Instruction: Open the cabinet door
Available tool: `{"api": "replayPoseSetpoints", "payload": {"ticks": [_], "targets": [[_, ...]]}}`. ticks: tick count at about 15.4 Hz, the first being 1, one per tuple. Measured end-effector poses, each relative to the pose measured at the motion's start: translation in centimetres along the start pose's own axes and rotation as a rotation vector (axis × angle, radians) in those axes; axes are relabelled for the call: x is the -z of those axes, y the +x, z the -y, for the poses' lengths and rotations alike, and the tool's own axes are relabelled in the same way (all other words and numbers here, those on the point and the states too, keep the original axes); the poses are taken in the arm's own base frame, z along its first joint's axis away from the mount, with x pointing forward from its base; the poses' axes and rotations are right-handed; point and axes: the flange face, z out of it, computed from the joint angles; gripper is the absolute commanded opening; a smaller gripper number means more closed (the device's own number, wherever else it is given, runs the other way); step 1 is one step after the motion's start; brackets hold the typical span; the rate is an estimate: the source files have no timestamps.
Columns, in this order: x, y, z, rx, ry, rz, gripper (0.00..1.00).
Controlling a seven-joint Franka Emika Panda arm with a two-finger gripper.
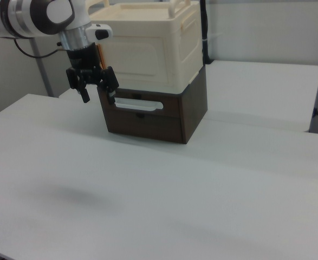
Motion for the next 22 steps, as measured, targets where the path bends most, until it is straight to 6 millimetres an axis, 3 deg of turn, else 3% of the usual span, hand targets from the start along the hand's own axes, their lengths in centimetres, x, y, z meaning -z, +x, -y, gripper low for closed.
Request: {"api": "replayPoseSetpoints", "payload": {"ticks": [5,10,13,16,22], "targets": [[-0.4,0.3,0.1,0.000,0.005,-0.003,1.00],[0.1,3.1,1.1,-0.003,0.071,-0.151,1.00],[1.4,5.2,3.6,0.030,0.082,-0.262,1.00],[3.6,7.6,7.3,0.066,0.100,-0.411,1.00],[3.9,10.0,10.8,0.060,0.135,-0.569,1.00]]}}
